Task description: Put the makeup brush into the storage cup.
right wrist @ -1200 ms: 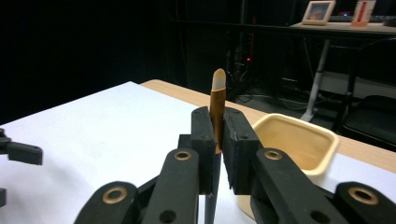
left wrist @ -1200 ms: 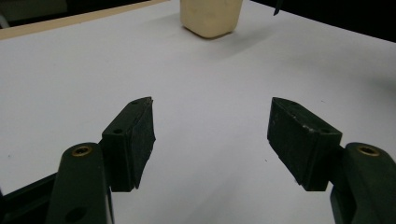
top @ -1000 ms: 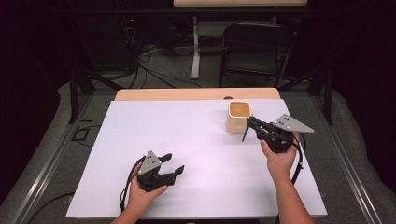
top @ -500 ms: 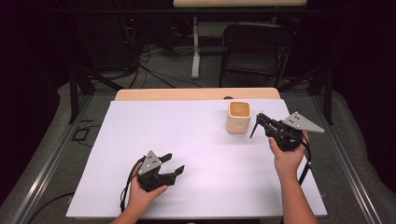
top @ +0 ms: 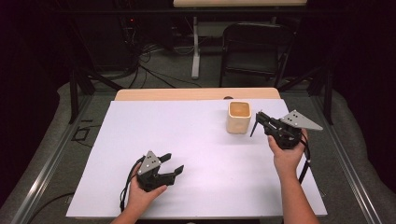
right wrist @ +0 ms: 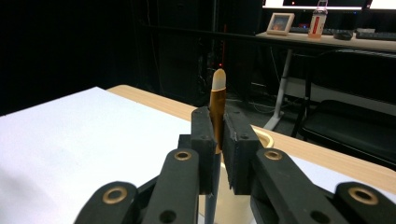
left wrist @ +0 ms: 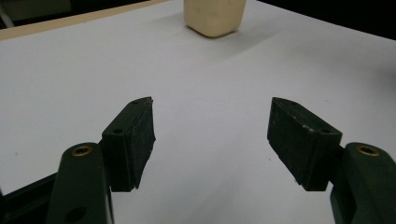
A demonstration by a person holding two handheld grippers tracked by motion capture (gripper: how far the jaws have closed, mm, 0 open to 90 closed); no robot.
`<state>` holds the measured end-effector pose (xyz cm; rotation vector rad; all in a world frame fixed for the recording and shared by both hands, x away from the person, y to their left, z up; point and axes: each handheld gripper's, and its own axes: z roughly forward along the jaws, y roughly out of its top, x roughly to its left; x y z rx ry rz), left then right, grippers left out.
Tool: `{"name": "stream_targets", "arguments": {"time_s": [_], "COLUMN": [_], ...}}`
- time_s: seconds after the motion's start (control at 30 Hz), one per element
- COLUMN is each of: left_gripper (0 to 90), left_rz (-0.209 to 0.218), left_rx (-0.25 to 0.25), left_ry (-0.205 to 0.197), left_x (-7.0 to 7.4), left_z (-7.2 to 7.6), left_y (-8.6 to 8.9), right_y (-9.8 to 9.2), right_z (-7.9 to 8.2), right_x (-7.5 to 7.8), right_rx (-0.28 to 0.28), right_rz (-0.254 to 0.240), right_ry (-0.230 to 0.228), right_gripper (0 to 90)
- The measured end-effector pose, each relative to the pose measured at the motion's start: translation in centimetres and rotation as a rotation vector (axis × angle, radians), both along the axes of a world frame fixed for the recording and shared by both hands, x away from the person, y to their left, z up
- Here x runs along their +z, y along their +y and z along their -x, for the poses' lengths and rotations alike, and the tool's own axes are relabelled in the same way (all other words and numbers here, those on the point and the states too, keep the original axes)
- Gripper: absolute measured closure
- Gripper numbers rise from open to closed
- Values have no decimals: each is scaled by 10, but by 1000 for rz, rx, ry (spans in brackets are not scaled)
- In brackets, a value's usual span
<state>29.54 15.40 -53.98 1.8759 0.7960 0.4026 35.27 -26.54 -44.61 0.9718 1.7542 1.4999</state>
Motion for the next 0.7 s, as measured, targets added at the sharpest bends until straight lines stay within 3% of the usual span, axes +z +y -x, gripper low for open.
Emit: {"name": "stream_targets", "arguments": {"time_s": [0.17, 0.7], "left_gripper": [320, 320], "left_rz": [-7, -8], "left_rx": [2, 3], "left_ry": [-1, 3], "left_x": [0, -1], "left_z": [0, -1], "left_y": [0, 0], "right_y": [0, 0], "right_z": [-2, -16], "right_x": [4, 28], "right_rx": [-8, 8], "right_rz": [22, -3], "right_ry": [-5, -15], "right_gripper": [836, 836]}}
